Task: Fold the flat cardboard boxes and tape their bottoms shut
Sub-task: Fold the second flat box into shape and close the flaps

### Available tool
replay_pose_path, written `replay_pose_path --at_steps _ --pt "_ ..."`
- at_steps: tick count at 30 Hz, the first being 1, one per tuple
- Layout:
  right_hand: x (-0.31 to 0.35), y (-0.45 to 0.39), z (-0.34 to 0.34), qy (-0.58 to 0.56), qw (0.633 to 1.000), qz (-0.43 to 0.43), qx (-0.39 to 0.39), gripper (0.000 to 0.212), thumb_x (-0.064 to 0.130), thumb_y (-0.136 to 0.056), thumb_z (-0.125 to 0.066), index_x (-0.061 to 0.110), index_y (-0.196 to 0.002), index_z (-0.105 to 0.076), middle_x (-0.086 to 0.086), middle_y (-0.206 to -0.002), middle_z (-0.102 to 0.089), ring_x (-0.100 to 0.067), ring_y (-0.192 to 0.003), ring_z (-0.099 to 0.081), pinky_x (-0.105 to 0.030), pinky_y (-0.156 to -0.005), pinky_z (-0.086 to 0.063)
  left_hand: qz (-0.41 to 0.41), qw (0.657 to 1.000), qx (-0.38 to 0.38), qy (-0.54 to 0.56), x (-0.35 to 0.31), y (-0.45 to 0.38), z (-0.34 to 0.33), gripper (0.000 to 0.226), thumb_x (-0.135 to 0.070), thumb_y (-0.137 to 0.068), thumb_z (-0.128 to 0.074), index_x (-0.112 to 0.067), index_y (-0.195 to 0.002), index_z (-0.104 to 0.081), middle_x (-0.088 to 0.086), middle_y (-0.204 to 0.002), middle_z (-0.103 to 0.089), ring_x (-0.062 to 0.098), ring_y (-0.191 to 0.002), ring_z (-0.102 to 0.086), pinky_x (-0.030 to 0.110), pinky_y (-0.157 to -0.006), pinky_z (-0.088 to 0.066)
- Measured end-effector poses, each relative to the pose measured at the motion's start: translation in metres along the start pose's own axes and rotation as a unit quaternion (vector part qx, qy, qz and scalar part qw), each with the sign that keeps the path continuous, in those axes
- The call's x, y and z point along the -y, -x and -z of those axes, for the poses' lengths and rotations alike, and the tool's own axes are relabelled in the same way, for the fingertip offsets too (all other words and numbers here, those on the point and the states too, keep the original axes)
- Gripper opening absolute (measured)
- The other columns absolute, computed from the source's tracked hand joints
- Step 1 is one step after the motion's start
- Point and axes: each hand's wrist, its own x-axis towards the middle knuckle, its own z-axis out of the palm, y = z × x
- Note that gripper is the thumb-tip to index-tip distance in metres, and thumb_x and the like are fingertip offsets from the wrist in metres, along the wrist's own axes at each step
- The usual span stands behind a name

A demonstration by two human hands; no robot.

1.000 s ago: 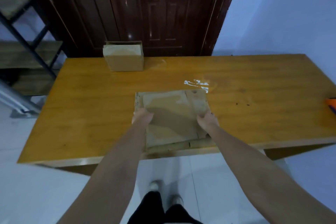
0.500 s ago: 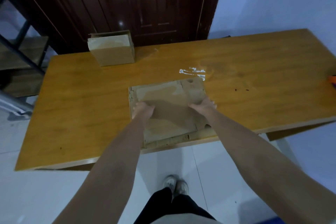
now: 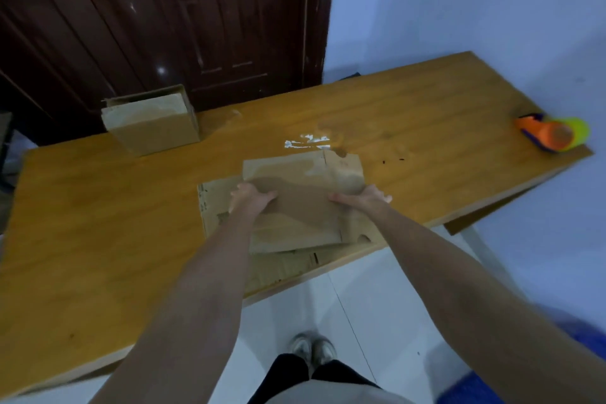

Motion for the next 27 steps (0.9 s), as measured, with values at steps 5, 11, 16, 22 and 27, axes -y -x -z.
replay_pose_path --at_steps 5,11,16,22,27 --pt "-0.049 0.003 0.032 -0.065 0.994 -0.071 -0.042 0.126 0.073 -0.059 -0.071 0.009 -0.149 -0.012 -0.017 -0.149 -0.027 -0.035 -0.139 -0.021 -0.045 -0.112 -0.026 -0.091 0.996 0.024 0.001 -0.061 0.009 -0.029 0.1 -0.05 -0.079 -0.069 0.005 -0.145 -0.017 0.02 -0.148 -0.032 0.034 -0.136 -0.032 0.042 -0.105 -0.037" --pt "-0.136 0.013 0.068 -0.177 0.967 -0.152 -0.102 0.124 0.066 -0.059 -0.077 0.01 -0.148 -0.012 -0.015 -0.143 -0.03 -0.03 -0.133 -0.033 -0.042 -0.105 -0.037 -0.204 0.976 0.071 -0.031 -0.137 0.041 -0.087 0.077 -0.049 -0.074 -0.074 -0.002 -0.127 -0.044 0.016 -0.128 -0.054 0.034 -0.12 -0.05 0.043 -0.095 -0.045" --pt "-0.199 0.015 0.095 -0.235 0.944 -0.192 -0.129 0.125 0.063 -0.056 -0.08 0.013 -0.148 -0.011 -0.016 -0.148 -0.023 -0.033 -0.136 -0.029 -0.046 -0.109 -0.035 -0.248 0.961 0.101 -0.075 -0.186 0.081 -0.128 0.084 -0.046 -0.079 -0.072 0.0 -0.137 -0.033 0.019 -0.138 -0.042 0.035 -0.124 -0.046 0.04 -0.094 -0.043" --pt "-0.253 -0.008 0.121 -0.255 0.936 -0.2 -0.14 0.129 0.067 -0.053 -0.079 0.014 -0.148 -0.011 -0.016 -0.145 -0.025 -0.034 -0.133 -0.034 -0.049 -0.106 -0.037 -0.284 0.948 0.105 -0.098 -0.238 0.102 -0.17 0.083 -0.046 -0.078 -0.072 0.0 -0.135 -0.032 0.019 -0.137 -0.043 0.036 -0.123 -0.047 0.041 -0.094 -0.043" --pt "-0.28 -0.043 0.165 -0.263 0.935 -0.184 -0.15 0.128 0.067 -0.056 -0.078 0.014 -0.149 -0.009 -0.016 -0.147 -0.023 -0.034 -0.134 -0.033 -0.048 -0.107 -0.037 -0.288 0.949 0.086 -0.097 -0.291 0.108 -0.198 0.079 -0.047 -0.077 -0.073 -0.002 -0.13 -0.036 0.016 -0.133 -0.046 0.035 -0.12 -0.049 0.044 -0.094 -0.046"
